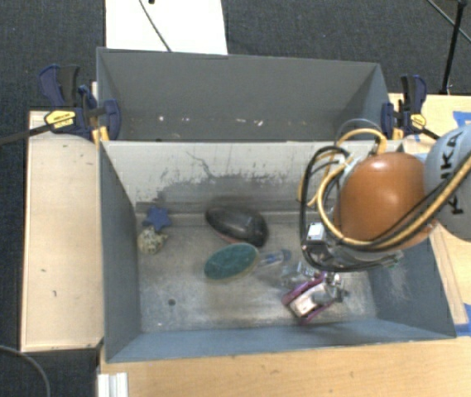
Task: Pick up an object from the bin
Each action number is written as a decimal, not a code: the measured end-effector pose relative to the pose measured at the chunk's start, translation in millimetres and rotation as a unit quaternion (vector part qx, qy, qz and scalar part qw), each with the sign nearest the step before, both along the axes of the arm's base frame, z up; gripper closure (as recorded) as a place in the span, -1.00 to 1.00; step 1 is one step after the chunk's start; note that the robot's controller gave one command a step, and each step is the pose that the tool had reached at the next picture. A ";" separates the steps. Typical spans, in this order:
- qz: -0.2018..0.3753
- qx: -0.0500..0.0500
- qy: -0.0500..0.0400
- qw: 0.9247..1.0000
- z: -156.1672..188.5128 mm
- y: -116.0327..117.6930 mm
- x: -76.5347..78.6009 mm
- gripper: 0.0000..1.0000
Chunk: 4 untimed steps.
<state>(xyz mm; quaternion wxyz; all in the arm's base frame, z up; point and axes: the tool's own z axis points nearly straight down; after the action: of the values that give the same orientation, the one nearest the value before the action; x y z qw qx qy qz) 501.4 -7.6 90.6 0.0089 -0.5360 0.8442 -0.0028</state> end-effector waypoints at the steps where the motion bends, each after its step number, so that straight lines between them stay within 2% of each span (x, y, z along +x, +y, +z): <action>1: -0.016 -0.002 0.004 1.000 125.9 -6.6 -0.2 1.00; 2: -0.042 -0.001 0.011 0.999 56.9 -17.8 5.8 1.00; 3: -0.042 -0.001 0.008 0.999 60.5 -17.2 7.1 -1.00; 4: 0.082 -0.002 0.008 0.997 -8.5 -12.6 49.9 -1.00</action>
Offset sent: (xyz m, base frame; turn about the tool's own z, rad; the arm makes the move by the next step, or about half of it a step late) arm -0.0021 -0.0066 0.1212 0.0283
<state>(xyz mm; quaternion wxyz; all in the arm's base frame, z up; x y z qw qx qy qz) 551.3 -20.2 82.0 0.0010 -0.6036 0.7973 0.0010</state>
